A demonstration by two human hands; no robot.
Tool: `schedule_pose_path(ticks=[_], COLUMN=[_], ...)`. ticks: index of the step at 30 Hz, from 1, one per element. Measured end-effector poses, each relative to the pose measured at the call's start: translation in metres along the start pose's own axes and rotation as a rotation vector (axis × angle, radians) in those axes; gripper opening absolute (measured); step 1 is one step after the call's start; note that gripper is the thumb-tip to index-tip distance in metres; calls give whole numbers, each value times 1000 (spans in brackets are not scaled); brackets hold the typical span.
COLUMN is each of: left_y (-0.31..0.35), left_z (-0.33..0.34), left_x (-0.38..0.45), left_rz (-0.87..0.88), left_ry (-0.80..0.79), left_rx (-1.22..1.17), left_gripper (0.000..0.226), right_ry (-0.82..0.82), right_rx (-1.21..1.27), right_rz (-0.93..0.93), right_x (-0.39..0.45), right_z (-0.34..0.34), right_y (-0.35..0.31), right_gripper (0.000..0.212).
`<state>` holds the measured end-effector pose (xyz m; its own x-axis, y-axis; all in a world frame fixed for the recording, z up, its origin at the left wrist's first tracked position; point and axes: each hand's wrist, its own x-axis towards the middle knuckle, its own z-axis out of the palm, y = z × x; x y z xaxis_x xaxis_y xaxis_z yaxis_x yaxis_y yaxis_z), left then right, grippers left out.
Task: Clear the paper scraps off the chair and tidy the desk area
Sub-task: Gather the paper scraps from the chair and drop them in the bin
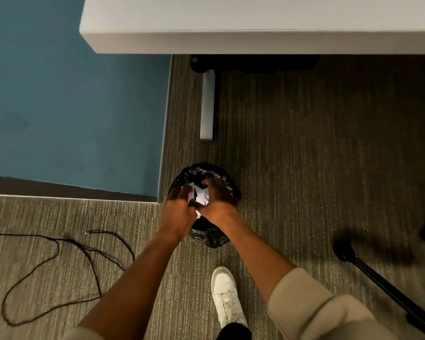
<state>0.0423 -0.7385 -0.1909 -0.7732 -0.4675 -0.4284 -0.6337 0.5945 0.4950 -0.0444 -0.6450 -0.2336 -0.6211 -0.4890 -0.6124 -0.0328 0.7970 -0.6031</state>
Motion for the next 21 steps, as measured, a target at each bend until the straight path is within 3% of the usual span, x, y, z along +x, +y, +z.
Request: schedule_pose_path(ticks=[3, 12, 21], left_y=[2, 15, 108], left_z=[2, 15, 79], left_x=[-4, -27, -72], left_rz=[8, 9, 218], left_ry=[2, -17, -80], left_rx=[-25, -51, 16], left_gripper=[54, 53, 48], right_ry=[53, 208, 504], right_rx=[20, 37, 205], right_rz=[-59, -89, 35], right_x=[-2, -28, -140], right_z=[-1, -33, -116], right_y=[4, 37, 144], right_gripper=[70, 53, 39])
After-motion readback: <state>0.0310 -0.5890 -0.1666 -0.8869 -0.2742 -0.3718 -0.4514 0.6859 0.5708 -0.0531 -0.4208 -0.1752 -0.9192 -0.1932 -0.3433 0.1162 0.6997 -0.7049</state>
